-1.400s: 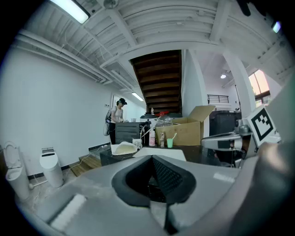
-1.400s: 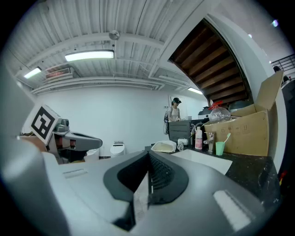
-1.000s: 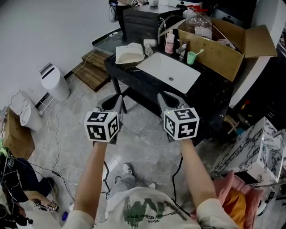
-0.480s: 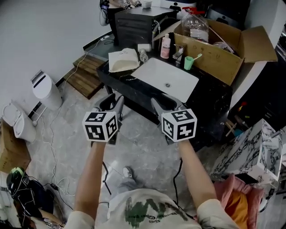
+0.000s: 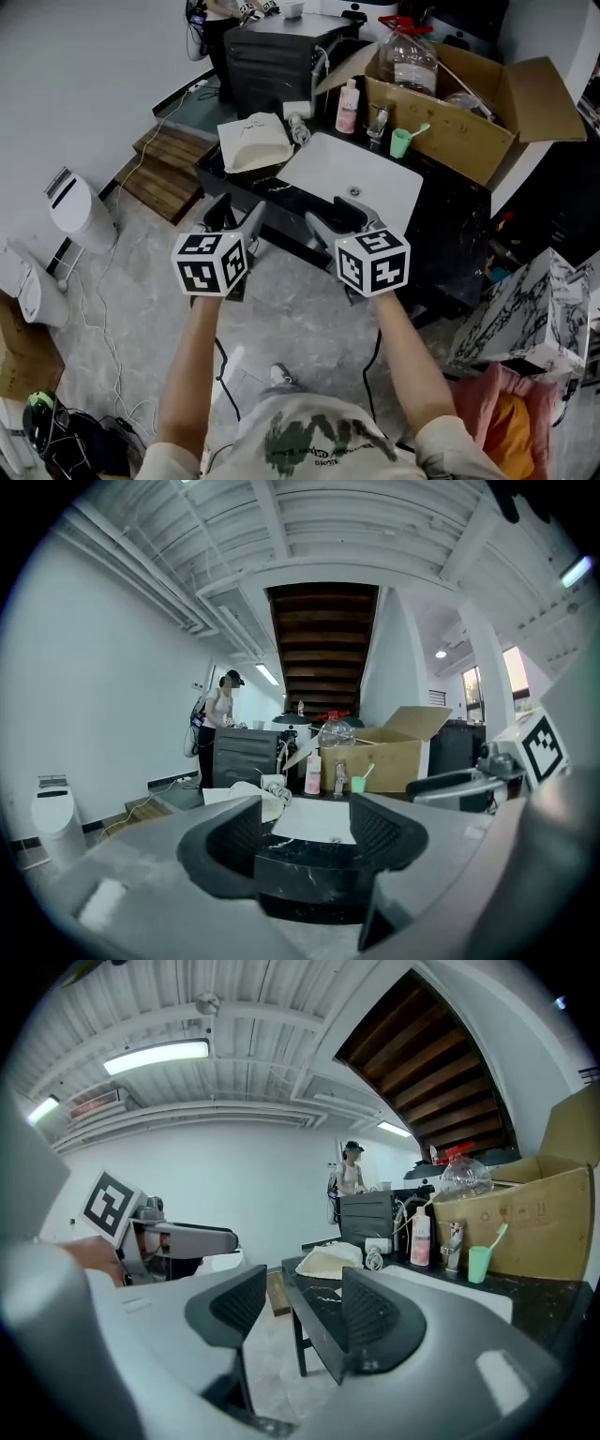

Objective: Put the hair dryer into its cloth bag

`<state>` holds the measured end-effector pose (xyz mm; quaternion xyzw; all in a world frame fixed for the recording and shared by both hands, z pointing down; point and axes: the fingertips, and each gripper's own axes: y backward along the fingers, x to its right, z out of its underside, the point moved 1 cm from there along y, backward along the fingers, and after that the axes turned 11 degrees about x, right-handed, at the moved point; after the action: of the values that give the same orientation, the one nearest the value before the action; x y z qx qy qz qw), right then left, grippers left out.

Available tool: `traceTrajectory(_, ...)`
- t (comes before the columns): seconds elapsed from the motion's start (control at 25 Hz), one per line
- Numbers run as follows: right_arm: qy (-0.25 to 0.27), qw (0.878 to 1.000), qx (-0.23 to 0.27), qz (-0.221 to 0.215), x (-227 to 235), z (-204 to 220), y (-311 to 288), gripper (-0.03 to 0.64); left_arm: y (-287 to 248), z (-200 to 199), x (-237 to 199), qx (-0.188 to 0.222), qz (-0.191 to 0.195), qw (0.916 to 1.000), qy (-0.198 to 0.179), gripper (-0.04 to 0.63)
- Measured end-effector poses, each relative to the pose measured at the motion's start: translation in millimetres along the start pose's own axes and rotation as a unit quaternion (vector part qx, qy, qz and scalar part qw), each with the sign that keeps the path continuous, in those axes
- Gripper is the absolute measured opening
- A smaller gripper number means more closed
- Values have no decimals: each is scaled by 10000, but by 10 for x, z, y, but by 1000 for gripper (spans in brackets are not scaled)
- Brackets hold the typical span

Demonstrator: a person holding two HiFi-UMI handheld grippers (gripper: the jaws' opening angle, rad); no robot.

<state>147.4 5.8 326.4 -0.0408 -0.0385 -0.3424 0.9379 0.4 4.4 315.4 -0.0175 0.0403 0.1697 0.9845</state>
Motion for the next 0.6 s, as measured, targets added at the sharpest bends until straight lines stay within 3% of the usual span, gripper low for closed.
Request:
traceTrajectory(0.16, -29, 9999, -53, 161, -26, -10, -284, 267, -146, -51, -307, 10, 101, 9999, -21, 324)
traceTrajectory(0.36, -81, 9992, -23, 380, -17, -33, -561, 291, -297, -121, -682, 112, 163, 9995, -245, 325)
traceTrajectory(0.6, -162, 9979, -11, 633, 27, -41, -816, 322, -469, -98, -940, -6, 464, 9988, -135, 325)
